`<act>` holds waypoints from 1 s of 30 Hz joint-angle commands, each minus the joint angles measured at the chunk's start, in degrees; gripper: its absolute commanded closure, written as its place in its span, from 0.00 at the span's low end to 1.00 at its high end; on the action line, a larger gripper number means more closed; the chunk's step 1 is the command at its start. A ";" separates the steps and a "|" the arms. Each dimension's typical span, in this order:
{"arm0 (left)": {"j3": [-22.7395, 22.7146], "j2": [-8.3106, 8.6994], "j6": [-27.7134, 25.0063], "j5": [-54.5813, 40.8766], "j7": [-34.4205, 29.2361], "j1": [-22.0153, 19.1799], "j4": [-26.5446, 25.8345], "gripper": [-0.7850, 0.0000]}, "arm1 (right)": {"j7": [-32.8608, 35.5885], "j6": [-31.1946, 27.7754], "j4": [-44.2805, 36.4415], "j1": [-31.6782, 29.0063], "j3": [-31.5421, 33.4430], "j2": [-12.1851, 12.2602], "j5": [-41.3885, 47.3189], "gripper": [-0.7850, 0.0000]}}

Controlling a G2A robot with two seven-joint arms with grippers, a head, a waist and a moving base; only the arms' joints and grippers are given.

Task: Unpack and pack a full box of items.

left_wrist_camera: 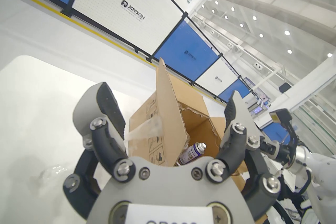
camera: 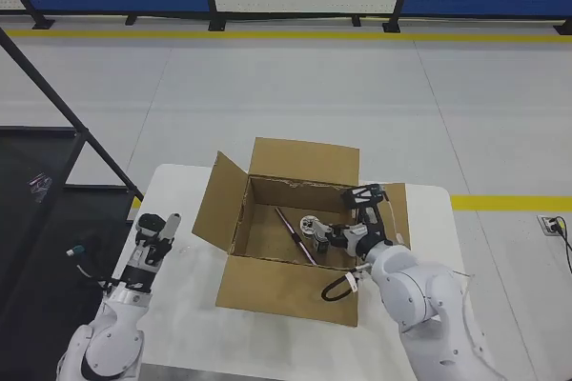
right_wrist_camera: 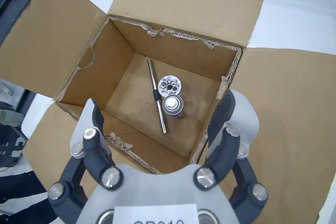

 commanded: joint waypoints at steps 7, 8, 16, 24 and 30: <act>4.47 -0.17 -0.28 1.14 -1.66 -0.32 -1.17 0.00 | -0.10 1.95 -0.08 -0.12 -0.22 0.10 -7.58 0.00; 4.93 -0.18 -0.41 1.36 -1.88 -0.22 -1.50 0.00 | -0.10 1.95 -0.08 -0.12 -0.22 0.10 -7.58 0.00; 7.48 -0.22 -0.50 1.40 -2.95 0.11 -3.60 0.00 | -0.92 -3.74 -3.60 -4.35 10.56 0.93 9.72 0.00; 12.40 -0.63 1.93 2.75 -4.26 -2.96 -2.49 0.00 | 4.32 -12.52 -0.69 -6.71 27.74 2.95 29.55 0.00; 16.64 -1.08 3.50 2.70 -6.16 -5.96 0.14 0.00 | 10.40 -16.05 8.90 -4.23 32.99 4.48 37.59 0.00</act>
